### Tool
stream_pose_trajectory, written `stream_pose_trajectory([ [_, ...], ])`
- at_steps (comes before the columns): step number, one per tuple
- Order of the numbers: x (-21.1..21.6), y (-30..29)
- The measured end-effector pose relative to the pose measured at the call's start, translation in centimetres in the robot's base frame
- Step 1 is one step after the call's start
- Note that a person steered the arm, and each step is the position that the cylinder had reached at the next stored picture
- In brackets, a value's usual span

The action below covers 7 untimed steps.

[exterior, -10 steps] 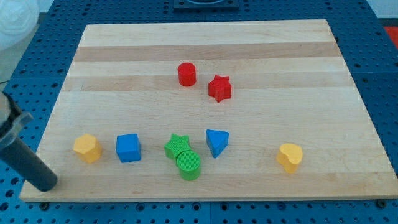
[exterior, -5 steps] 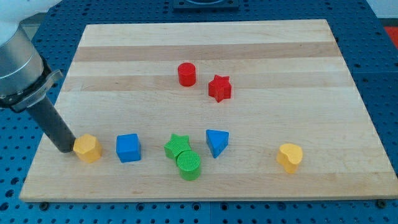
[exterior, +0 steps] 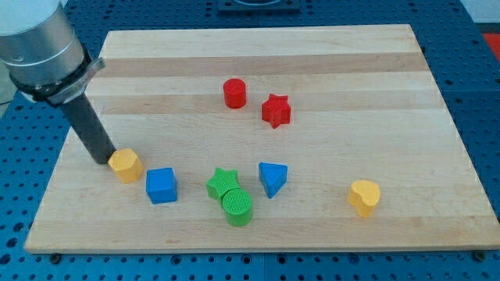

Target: Slide the hexagon diagonally to the cube

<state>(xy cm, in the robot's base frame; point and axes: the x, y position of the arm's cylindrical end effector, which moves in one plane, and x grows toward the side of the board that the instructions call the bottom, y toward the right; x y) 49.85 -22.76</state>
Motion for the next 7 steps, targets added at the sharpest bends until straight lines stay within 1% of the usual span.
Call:
stream_pose_trajectory([
  [1,3.0,-0.1],
  [2,5.1,-0.5],
  [3,5.5,1.5],
  [4,1.8,5.4],
  [5,-1.4,7.6],
  [6,-0.7,8.0],
  [7,2.3,8.0],
])
